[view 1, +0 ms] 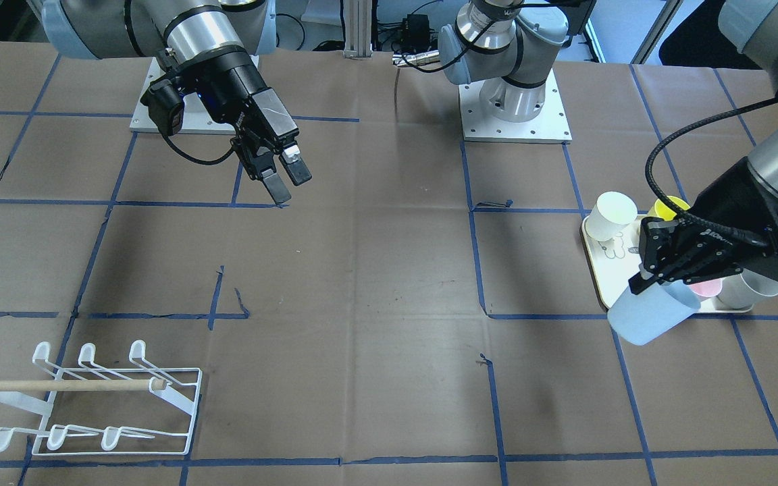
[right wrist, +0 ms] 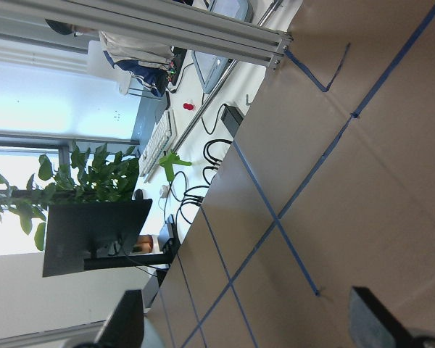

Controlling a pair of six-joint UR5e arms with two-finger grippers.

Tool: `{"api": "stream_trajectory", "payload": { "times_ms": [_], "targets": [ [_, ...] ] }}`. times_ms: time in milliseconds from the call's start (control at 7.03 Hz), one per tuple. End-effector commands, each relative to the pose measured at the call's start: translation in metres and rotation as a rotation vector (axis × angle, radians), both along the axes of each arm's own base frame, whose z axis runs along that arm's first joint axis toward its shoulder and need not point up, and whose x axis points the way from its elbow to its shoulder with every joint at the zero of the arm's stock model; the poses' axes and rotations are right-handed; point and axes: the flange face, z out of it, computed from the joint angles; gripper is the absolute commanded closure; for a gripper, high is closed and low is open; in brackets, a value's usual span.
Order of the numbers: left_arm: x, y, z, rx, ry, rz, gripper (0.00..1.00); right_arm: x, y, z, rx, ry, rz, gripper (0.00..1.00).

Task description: Transfer IKEA cup to right arm and place on rack

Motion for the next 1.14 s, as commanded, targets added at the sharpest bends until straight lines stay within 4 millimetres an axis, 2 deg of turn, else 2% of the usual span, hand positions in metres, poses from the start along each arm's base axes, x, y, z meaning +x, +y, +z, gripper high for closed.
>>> {"api": "stream_trajectory", "payload": {
  "times_ms": [0,142,285,427,569,712,854,996],
  "targets": [
    [-0.052,-0.003,0.001,-0.239,0.137,-0.119,1.00,-0.002,0.007,0.001,0.015,-0.091,-0.061,0.00],
    [-0.074,0.003,-0.001,-0.365,0.197,-0.175,1.00,-0.002,0.006,0.002,0.011,-0.091,-0.066,0.00],
    [-0.086,0.011,-0.008,-0.476,0.253,-0.221,1.00,-0.002,0.004,-0.001,0.018,-0.085,-0.069,0.00],
    [-0.094,0.014,-0.023,-0.570,0.307,-0.266,1.00,-0.002,0.003,-0.002,0.016,-0.081,-0.063,0.00],
    [-0.112,0.022,-0.028,-0.656,0.350,-0.328,1.00,-0.002,0.003,-0.004,0.023,-0.078,-0.064,0.00],
    [-0.140,0.035,-0.040,-0.678,0.362,-0.380,0.99,-0.002,0.002,-0.006,0.029,-0.075,-0.065,0.00],
    [-0.167,0.060,-0.048,-0.715,0.365,-0.435,0.99,-0.002,0.002,-0.005,0.036,-0.085,-0.069,0.00],
    [-0.179,0.081,-0.068,-0.749,0.372,-0.465,0.98,-0.002,0.004,-0.002,0.032,-0.099,-0.081,0.00]
  ]
}}
